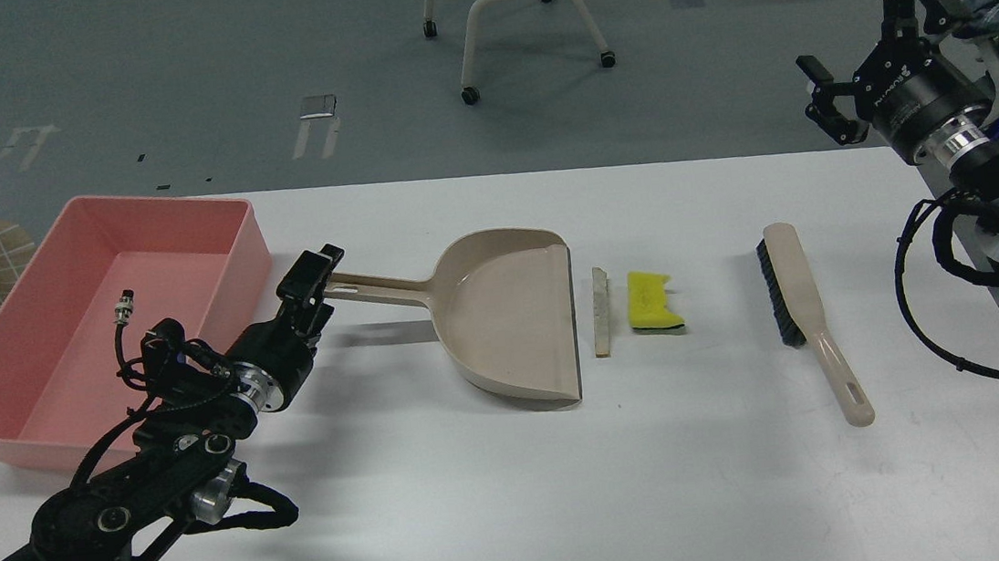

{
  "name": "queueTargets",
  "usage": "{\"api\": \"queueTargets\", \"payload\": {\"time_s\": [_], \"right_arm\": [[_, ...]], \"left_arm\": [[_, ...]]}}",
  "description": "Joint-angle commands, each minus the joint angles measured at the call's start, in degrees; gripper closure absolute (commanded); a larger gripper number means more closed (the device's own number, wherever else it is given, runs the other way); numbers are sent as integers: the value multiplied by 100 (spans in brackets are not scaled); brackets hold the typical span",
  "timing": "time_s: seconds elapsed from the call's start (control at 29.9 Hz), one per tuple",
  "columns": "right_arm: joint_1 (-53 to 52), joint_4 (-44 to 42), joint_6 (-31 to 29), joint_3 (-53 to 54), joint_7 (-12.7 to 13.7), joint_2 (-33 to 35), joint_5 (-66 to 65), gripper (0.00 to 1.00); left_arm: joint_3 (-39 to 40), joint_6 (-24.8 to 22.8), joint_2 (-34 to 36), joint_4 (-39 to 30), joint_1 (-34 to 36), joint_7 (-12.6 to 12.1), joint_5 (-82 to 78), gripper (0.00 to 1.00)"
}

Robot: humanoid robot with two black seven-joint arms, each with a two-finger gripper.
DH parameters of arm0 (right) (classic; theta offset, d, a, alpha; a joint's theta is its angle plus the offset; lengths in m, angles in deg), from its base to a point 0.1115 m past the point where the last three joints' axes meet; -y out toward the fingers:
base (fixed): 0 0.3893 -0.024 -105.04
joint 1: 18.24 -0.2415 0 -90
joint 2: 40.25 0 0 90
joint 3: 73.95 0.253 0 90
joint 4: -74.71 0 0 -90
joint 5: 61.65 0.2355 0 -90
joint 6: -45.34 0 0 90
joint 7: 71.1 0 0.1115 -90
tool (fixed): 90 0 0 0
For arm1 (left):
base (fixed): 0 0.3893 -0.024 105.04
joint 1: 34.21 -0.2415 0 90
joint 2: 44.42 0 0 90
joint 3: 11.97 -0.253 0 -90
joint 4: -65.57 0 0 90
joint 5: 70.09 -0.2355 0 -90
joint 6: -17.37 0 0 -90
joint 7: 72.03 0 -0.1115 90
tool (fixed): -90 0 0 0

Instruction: Sweep and dump garbage into bin

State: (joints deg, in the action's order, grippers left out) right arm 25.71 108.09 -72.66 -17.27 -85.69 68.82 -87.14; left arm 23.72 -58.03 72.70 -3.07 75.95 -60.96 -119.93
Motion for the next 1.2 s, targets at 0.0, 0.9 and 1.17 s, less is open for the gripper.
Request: {"api": "queueTargets", "payload": {"time_s": [0.0,0.9,1.17], "right_arm": [[8,2,0,0,0,1,0,0],[17,-7,0,0,0,1,0,0],[8,-7,0,0,0,1,0,0]], "left_arm": [[-1,-1,-67,26,23,-60,0,8],[-19,158,-392,88,14,-122,18,31],[-10,158,-436,70,-21,-236,53,100]]}}
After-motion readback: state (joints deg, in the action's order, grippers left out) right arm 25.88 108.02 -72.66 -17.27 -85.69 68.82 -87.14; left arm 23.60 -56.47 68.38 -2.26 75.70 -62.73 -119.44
